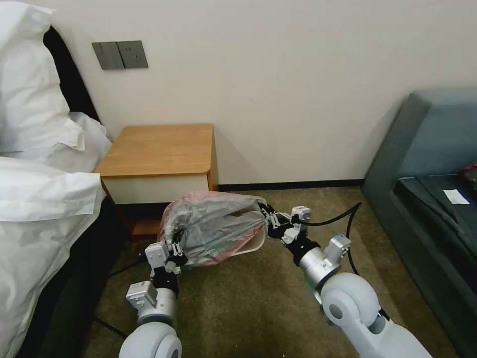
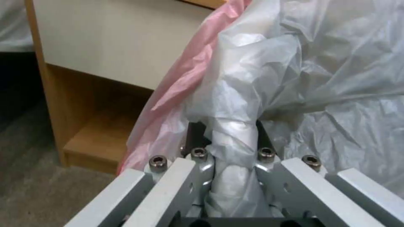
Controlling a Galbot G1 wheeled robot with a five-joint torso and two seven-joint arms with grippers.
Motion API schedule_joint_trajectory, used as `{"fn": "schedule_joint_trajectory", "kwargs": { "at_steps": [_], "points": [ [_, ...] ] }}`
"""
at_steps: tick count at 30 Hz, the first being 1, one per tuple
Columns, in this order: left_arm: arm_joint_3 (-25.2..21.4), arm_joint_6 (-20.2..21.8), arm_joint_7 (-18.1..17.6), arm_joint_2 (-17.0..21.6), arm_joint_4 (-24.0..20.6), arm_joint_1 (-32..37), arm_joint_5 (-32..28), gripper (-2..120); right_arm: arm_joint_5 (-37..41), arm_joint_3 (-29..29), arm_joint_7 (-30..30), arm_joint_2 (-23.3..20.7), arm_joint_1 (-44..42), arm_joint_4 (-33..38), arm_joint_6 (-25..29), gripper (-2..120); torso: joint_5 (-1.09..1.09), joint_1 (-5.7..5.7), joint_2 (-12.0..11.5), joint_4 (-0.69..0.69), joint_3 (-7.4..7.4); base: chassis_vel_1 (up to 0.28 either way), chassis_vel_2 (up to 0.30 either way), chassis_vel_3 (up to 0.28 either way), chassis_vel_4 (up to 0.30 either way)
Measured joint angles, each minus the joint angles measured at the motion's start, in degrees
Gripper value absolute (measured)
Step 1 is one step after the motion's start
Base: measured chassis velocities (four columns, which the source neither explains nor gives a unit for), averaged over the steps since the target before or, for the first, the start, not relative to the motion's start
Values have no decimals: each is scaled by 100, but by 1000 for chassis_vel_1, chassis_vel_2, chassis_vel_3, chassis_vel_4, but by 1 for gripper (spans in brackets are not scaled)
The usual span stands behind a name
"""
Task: Pick up the garbage bag from the table and place it over the trash can.
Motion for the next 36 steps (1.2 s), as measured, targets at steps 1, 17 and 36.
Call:
{"fn": "schedule_joint_trajectory", "kwargs": {
  "at_steps": [1,17,36],
  "points": [
    [1,5,1,1,-18,-3,-42,6,-2,36,-9,-15,-27,0,11,0,0,0,0,0,0,0,0,0,0],
    [-22,434,-225,24,-303,-152,-1006,6,-236,164,-217,-64,-428,29,164,0,-1,0,0,0,0,0,0,0,0],
    [-34,585,-300,108,-222,-289,-1162,6,-653,272,-364,-16,-608,257,508,32,0,0,0,-1,0,0,0,0,0]
  ]
}}
